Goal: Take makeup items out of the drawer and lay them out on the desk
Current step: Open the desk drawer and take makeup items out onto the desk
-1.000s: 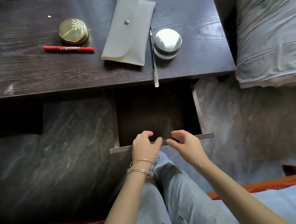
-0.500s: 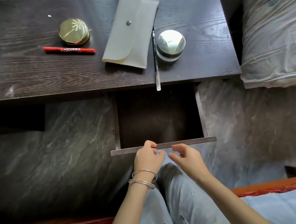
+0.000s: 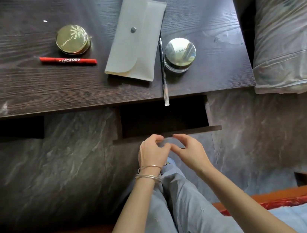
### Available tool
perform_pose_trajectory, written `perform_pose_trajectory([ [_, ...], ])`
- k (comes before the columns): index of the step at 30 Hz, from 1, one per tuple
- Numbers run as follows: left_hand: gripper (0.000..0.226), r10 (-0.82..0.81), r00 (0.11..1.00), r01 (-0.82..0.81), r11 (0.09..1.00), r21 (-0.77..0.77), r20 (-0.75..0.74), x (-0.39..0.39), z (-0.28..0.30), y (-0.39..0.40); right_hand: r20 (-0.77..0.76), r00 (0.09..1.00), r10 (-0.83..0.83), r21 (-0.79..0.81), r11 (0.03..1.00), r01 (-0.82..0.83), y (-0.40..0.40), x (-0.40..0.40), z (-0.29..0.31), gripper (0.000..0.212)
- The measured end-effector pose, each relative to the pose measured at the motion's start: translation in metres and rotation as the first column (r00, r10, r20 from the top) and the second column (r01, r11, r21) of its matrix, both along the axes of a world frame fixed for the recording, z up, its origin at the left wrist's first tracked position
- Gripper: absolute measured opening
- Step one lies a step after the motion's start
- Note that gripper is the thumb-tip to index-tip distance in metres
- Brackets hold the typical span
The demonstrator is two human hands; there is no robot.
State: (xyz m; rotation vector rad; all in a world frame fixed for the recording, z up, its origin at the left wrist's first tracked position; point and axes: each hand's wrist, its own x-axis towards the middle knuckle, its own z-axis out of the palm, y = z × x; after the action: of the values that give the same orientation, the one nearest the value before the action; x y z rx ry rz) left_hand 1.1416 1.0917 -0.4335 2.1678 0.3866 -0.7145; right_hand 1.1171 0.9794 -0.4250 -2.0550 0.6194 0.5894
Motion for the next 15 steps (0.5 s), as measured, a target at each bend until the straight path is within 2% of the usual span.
perform_pose_trajectory([
  [4,0.041,-0.019,1.0,0.019,0.999,0.047,0.004,0.036,-0.001,-0.004,-0.005,1.0,-0.008,0.013,1.0,0.008,0.0,0.041,0.004,0.049],
  [8,0.051,-0.038,0.999,0.039,0.998,0.058,-0.021,0.071,0.0,-0.003,-0.056,0.998,-0.008,0.066,0.998,0.011,-0.001,0.078,0.001,0.031],
  [12,0.036,-0.06,0.998,0.061,0.996,0.066,-0.012,0.096,0.002,-0.004,-0.114,0.983,-0.14,0.159,0.975,0.158,0.002,0.103,-0.003,0.015],
  [15,0.032,-0.138,0.99,0.139,0.987,0.077,-0.017,0.106,0.006,-0.002,-0.105,0.974,-0.203,0.219,0.95,0.222,0.004,0.111,-0.007,0.017],
])
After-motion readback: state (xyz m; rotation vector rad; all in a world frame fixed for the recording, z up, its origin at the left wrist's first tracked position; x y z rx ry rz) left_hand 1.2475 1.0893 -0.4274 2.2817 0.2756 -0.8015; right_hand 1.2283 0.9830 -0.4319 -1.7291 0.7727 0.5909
